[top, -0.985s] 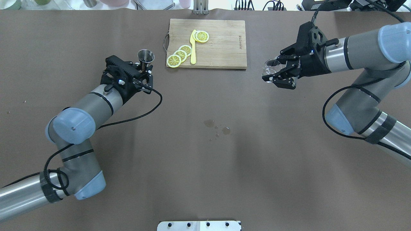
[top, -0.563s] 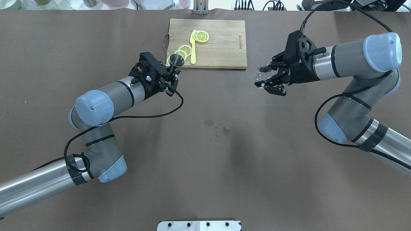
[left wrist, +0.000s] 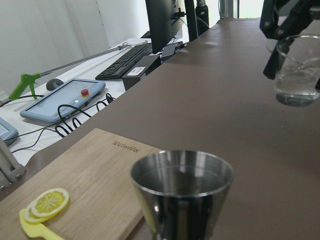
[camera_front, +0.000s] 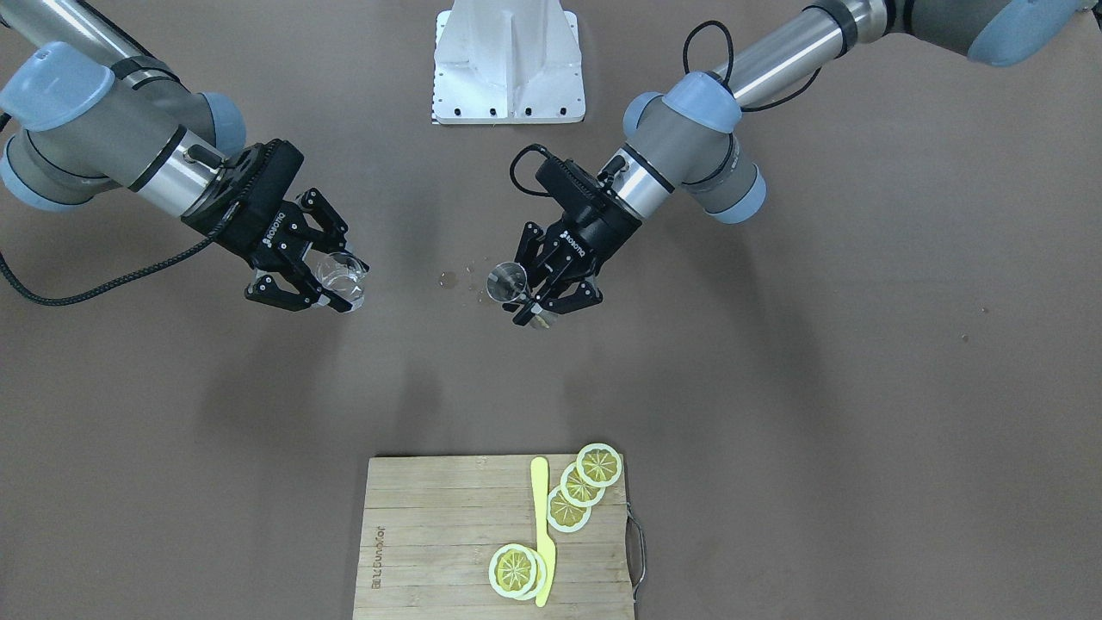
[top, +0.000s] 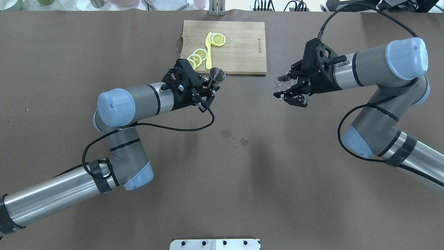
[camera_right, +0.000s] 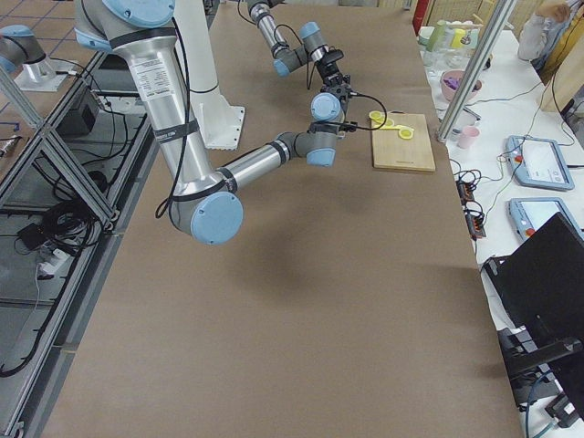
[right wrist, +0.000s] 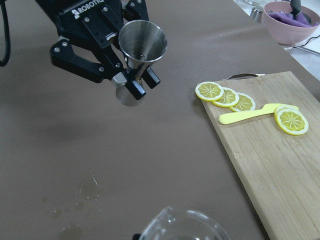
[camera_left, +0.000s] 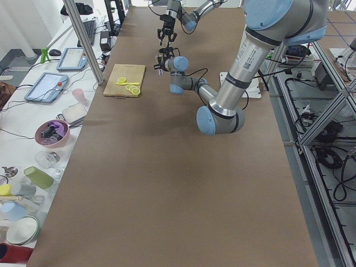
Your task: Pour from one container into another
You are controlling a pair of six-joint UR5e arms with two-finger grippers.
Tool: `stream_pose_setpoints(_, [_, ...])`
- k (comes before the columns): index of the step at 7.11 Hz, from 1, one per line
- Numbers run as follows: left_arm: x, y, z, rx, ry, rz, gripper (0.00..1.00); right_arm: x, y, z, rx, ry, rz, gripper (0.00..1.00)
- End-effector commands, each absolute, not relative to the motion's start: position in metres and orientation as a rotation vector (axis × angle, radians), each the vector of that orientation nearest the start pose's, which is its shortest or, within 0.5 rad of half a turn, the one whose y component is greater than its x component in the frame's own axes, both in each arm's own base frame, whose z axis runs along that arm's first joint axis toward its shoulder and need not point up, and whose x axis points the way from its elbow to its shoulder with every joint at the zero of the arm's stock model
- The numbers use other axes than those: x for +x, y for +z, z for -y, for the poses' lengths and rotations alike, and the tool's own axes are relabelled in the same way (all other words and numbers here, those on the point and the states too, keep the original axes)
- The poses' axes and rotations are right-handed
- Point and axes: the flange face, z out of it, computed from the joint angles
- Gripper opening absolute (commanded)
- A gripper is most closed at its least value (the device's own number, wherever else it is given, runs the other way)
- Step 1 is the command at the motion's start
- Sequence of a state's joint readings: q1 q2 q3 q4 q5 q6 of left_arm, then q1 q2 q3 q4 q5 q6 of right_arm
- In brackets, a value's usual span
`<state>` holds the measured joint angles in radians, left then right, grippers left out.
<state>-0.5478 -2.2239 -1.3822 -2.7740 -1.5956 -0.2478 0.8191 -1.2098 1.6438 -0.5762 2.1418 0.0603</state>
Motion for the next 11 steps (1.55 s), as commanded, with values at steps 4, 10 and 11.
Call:
stream_pose_setpoints(4, [0.562,0.188,0.452,1.348,0.662,-1.102,0.00,-0.370,0.296,0.486,1.074,-1.020,0.997,0.00])
stream_pose_setpoints(10, [0.570,0.188,0.438,1.345,0.673,-1.131,0.00,-0.351,0.263,0.479,1.135,-1.233,0.834,0.00])
stream_pose_setpoints(11, [0.570,0.188,0.438,1.345,0.673,-1.131,0.00,-0.353,0.254,0.473,1.131,-1.267,0.822,0.00])
